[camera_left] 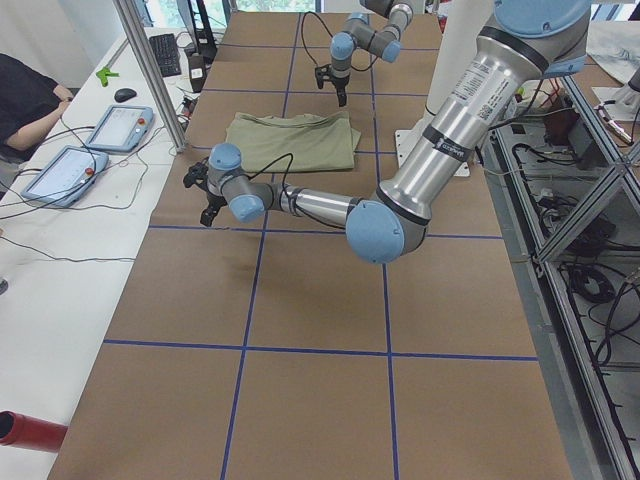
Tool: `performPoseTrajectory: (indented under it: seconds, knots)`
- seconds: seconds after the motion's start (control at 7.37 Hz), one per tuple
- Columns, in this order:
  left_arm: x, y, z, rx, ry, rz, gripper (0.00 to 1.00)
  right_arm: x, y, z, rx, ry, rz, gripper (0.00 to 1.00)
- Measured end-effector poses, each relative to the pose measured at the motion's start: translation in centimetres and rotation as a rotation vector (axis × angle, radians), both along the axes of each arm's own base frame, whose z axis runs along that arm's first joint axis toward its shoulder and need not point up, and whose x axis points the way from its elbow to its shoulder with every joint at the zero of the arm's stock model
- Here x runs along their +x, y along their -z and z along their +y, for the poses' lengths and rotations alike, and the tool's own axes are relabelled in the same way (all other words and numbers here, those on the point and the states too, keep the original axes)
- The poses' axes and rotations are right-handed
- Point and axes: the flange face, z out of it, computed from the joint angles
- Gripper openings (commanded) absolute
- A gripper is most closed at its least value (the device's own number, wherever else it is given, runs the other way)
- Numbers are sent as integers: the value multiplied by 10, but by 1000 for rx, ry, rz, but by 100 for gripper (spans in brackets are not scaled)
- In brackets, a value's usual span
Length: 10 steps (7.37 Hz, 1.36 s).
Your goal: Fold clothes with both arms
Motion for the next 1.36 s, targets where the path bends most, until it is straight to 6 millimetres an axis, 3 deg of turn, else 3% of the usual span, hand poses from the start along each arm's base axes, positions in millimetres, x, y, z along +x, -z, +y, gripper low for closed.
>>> performPoseTrajectory:
  seconds: [0.27,0.54,0.95,1.36]
  knots:
    - [0,-2,1,-2,-1,-1,100,-15,24,-26,80,-31,-164,100]
    - [0,-4,1,-7,-2,-3,100,-48,30,-56,107,-38,-193,100]
    - [-2,-10,3,-14,-2,-8,100,-63,6,-72,95,-16,-118,100]
    - [-2,-11,3,-13,-2,-7,100,-44,-22,-89,67,22,19,100]
